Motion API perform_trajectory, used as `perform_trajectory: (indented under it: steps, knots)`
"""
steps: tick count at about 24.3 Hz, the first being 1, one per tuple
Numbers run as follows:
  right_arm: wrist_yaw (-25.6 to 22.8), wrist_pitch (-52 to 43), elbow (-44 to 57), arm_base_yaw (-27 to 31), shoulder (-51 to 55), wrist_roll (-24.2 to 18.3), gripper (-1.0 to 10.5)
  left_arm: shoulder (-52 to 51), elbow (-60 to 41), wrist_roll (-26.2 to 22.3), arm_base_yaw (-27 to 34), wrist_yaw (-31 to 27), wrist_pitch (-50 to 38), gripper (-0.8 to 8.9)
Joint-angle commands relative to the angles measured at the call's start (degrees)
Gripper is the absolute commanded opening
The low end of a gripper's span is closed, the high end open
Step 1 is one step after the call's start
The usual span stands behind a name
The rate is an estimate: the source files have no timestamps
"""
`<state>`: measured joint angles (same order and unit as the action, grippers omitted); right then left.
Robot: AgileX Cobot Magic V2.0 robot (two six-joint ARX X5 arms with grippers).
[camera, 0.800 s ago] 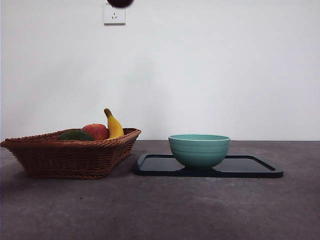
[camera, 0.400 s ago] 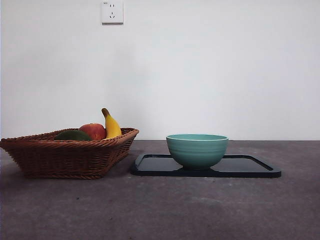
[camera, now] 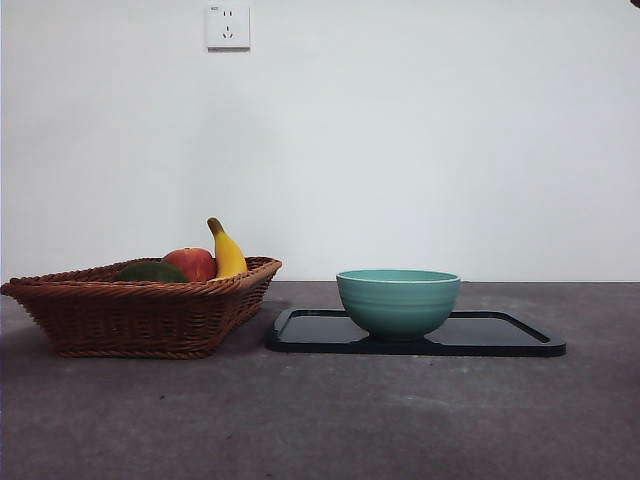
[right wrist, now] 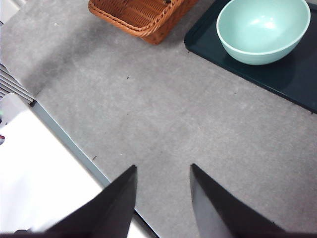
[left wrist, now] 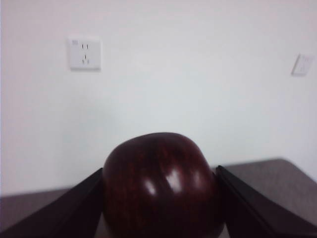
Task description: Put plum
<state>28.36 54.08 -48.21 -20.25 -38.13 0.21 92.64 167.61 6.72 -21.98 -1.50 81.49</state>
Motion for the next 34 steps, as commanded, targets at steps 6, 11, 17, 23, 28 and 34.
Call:
perform_trajectory:
  steps: [6,11,17,23,28,34]
  knots:
    - [0.2,-0.4,-0.2,-0.3,-0.3,-0.6,1.7,-2.1,-27.3,-1.7,-0.8,0.0,3.4,2.8]
    - [0.2,-0.5,-0.2,-0.3,-0.3,-0.7,1.7,-2.1,-37.8,-1.6,-1.2,-0.2,2.7,2.79]
    - [0.2,-0.5,-0.2,-0.3,-0.3,-0.7,1.7,-3.7,-50.6,-1.5,-1.3,-0.2,-7.1,2.79]
    - [0.2,-0.5,-0.2,-0.3,-0.3,-0.7,1.7,-6.9,-73.5,-1.7,-0.7,-0.2,-23.6,2.79]
    - [0.1,-0.5,-0.2,-0.3,-0.3,-0.6,1.7,-7.0,-88.3,0.2,0.0,-0.4,-38.7,2.79]
    - [0.1,-0.5,-0.2,-0.3,-0.3,-0.6,1.7,-6.8,-102.4,3.8,3.5,-3.4,-55.1,2.79]
